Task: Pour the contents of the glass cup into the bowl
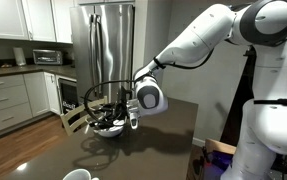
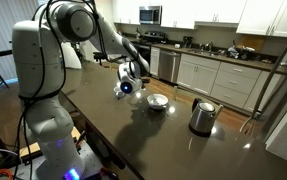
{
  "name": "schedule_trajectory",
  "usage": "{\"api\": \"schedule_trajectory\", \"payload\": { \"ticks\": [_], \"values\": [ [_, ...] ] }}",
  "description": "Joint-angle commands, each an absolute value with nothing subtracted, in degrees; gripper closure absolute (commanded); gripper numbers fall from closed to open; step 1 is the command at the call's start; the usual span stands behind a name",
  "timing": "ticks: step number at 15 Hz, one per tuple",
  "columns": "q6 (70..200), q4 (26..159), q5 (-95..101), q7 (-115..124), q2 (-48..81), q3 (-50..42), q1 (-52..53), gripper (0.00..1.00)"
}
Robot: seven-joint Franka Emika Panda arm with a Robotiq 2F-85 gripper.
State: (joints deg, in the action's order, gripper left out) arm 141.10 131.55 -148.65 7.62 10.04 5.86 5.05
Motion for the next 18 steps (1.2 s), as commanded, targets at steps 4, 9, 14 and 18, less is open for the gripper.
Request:
{"api": "schedule_trajectory", "payload": {
  "ticks": [4, 9, 14, 18],
  "values": [
    [144.1, 132.2, -145.1, 4.7, 8.6, 4.0, 5.0, 0.41],
    [143.6, 131.9, -144.5, 3.3, 9.3, 2.0, 4.4, 0.41],
    [143.4, 130.9, -143.5, 3.0, 10.8, 0.4, 3.8, 0.41],
    [143.9, 129.6, -142.0, 1.2, 12.3, -0.7, 3.9, 0.41]
  ]
}}
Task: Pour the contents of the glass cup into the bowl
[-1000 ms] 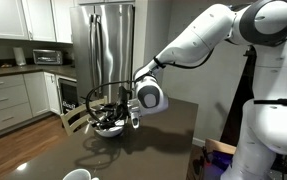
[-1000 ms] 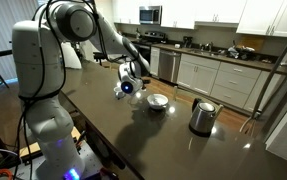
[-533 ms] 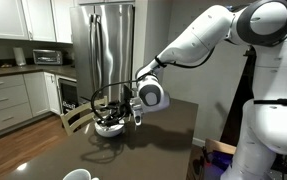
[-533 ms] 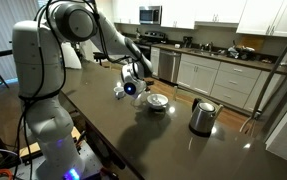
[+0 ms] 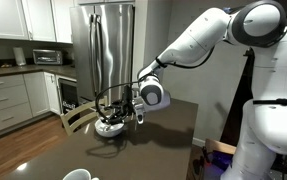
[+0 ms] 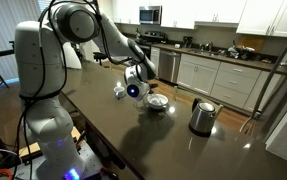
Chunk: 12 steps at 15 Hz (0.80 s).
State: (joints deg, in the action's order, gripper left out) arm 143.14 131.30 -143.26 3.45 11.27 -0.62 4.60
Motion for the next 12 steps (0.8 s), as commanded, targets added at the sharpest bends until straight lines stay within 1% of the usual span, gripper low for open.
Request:
{"api": "schedule_trajectory", "payload": {
  "ticks": [1, 12],
  "values": [
    [144.1, 129.2, -141.7, 0.4, 12.6, -1.0, 4.0, 0.41],
    [146.1, 126.7, -140.8, -6.0, 14.8, -2.2, 4.1, 0.41]
  ]
}}
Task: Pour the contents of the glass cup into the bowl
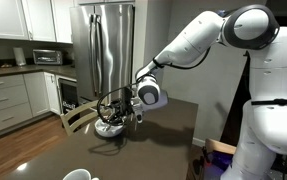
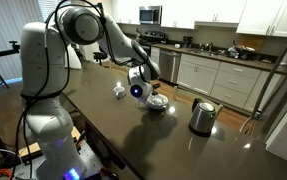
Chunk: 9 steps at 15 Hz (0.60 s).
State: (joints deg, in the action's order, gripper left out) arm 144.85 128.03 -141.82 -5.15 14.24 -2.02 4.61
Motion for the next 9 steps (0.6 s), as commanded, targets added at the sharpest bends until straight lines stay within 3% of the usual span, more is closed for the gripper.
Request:
{"api": "schedule_trajectory", "payload": {
  "ticks": [1, 8, 9],
  "values": [
    [146.0, 126.6, -140.6, -5.9, 15.0, -2.4, 4.0, 0.41],
    [144.9, 127.5, -140.3, -5.1, 15.4, -3.5, 3.8, 0.41],
    [144.9, 127.5, -140.3, -5.1, 15.4, -3.4, 3.8, 0.16]
  ]
}}
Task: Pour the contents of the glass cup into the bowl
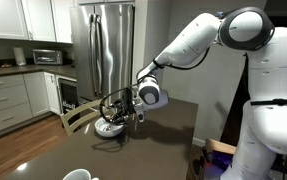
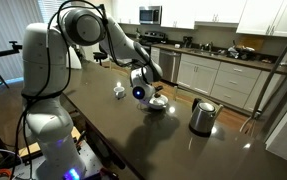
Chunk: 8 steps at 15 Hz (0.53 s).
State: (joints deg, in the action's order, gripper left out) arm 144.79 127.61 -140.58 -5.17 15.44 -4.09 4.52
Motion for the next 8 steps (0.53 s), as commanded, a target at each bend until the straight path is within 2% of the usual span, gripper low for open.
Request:
{"api": "schedule_trajectory", "payload": {
  "ticks": [1, 2, 8],
  "values": [
    [144.9, 127.6, -140.3, -5.1, 15.4, -3.4, 3.8, 0.16],
    [144.9, 127.7, -140.3, -5.1, 15.5, -3.4, 3.9, 0.41],
    [145.3, 126.7, -142.6, -11.5, 15.3, -4.4, 4.4, 0.41]
  ]
}}
